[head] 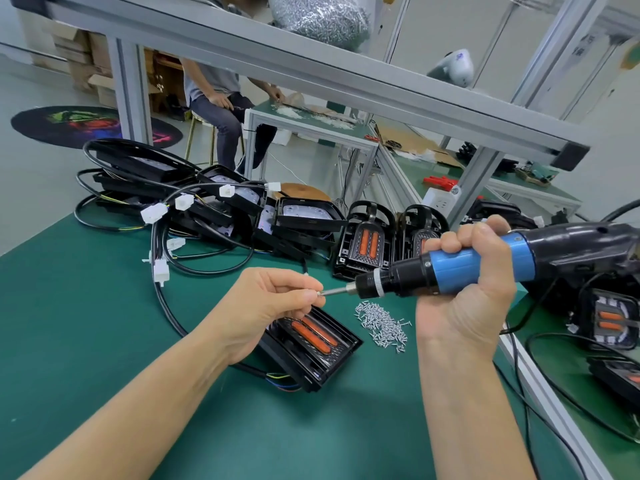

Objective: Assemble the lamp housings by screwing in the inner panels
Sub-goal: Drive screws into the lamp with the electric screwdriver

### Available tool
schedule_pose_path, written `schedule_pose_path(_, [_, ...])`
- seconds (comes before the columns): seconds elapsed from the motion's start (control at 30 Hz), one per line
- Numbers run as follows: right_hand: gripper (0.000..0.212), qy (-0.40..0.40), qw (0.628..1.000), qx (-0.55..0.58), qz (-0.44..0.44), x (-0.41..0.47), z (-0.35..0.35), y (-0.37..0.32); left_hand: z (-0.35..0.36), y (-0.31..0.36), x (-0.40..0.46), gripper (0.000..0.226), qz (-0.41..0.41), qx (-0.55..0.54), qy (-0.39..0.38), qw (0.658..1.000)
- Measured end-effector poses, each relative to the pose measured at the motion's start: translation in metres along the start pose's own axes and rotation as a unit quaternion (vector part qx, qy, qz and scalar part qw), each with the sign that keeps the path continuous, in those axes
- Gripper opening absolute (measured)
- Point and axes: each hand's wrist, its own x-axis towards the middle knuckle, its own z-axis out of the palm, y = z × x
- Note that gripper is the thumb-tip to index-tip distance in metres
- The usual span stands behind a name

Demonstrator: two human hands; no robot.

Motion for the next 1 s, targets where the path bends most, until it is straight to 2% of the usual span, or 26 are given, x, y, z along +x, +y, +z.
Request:
schedule_pose_path(0.43, [0.024,0.006,1.000,0.016,0.002,0.005,0.004,0.019,-0.011,0.004,0.005,0.014,0.015,0.019,0.033,0.999])
schedule_pose_path(0.5, [0.024,0.004,1.000,0.019,0.006,0.008,0.005,0.026,-0.015,0.005,0.010,0.014,0.027,0.044,0.040,0.998])
schedule_pose_path(0.6, [0.025,0.015,1.000,0.013,0.013,0.013,0.003,0.038,-0.027,0.003,0.020,0.025,0.043,0.134,0.074,0.987])
schedule_pose_path(0.7, [0.026,0.025,0.999,-0.031,0.011,0.016,-0.003,0.052,-0.040,0.001,0.034,0.017,0.054,0.299,0.113,0.946])
schedule_pose_path(0.83, [0.027,0.015,0.996,-0.089,0.011,0.017,-0.012,0.072,-0.043,-0.005,0.047,0.013,0.047,0.499,0.088,0.861])
schedule_pose_path(0.93, [0.029,0.014,0.991,-0.134,0.014,0.018,-0.018,0.085,-0.044,-0.011,0.048,0.015,0.040,0.589,0.066,0.804])
schedule_pose_path(1.0, [0.029,0.017,0.988,-0.155,0.020,0.019,-0.021,0.091,-0.046,-0.013,0.047,0.014,0.034,0.605,0.063,0.793])
